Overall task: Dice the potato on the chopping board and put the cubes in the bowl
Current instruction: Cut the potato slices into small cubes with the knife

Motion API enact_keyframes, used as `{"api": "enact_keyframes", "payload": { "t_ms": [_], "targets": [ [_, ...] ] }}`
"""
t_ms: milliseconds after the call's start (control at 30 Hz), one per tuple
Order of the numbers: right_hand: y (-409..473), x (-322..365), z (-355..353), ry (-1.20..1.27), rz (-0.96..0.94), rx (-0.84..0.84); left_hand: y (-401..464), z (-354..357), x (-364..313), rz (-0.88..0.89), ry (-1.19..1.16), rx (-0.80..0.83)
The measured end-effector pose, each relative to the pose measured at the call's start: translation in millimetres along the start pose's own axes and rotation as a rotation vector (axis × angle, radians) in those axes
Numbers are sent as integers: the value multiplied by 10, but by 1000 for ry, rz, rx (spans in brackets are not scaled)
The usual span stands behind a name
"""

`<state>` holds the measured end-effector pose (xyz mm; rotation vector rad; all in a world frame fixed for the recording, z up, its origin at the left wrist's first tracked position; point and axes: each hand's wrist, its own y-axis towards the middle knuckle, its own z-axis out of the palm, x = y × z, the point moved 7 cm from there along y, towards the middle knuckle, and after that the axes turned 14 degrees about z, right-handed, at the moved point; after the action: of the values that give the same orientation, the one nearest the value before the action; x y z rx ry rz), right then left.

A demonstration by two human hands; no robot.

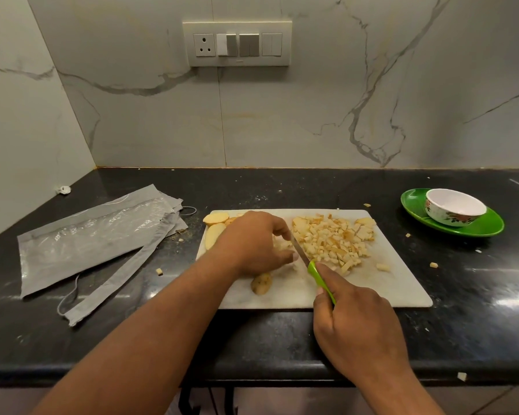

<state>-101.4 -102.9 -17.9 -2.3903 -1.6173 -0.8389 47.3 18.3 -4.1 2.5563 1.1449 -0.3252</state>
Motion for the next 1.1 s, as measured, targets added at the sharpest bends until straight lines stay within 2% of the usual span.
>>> {"api": "enact_keyframes", "payload": {
  "t_ms": [100, 200, 367, 700, 833, 1100],
  "targets": [
    [-18, -4, 7, -14, -8, -6, -43, -65, 125, -25, -11, 118],
    [-30, 13, 0, -27, -31, -33, -45, -60, 167, -53, -37, 169],
    [-60, 19, -6, -21, -23, -29, -3, -16, 149, -14, -19, 144],
    [-43, 23, 23, -40, -36, -10, 0, 13, 199, -16, -125, 127],
    [-23, 41, 64, -124, -56, 17, -16, -3, 183, -15, -136, 115],
    [-16, 36, 60, -129, -86, -11, -19, 13, 49, 5, -35, 77]
  ]
}}
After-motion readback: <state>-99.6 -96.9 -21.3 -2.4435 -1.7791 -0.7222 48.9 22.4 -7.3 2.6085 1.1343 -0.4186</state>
